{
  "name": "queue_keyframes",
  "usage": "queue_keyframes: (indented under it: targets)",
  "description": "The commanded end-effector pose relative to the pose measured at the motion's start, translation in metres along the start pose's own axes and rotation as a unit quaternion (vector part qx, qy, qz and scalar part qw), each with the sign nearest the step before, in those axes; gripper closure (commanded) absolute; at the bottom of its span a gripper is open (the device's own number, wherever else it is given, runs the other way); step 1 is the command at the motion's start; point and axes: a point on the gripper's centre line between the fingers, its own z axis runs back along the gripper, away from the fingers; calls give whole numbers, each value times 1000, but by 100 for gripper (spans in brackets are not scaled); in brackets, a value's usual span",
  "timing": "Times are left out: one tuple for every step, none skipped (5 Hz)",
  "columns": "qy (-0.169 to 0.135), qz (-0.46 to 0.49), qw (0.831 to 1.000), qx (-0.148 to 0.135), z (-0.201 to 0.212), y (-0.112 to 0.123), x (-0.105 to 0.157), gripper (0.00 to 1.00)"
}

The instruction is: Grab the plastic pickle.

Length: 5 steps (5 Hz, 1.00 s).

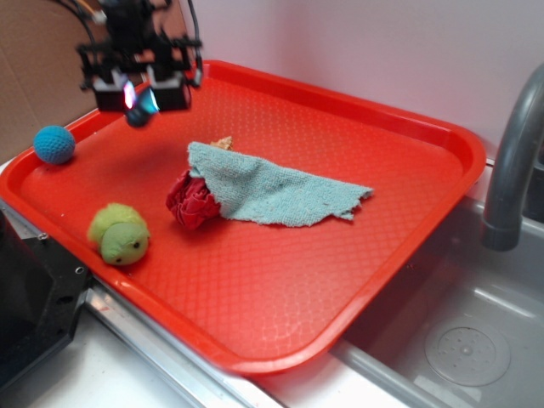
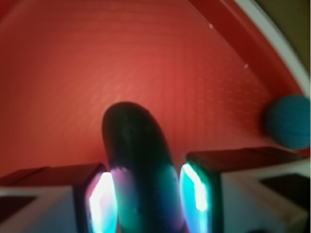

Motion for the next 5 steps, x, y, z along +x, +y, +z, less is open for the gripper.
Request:
queue_keyframes:
  targets:
    - [-45, -238, 970, -13, 76, 17, -21, 100]
    - [-65, -289, 955, -20, 86, 14, -31, 100]
    - [-77, -299, 951, -20, 91, 7, -39, 100]
    - [-69, -288, 955, -26, 90, 10, -40, 100]
    - [-58, -277, 959, -28, 87, 13, -36, 100]
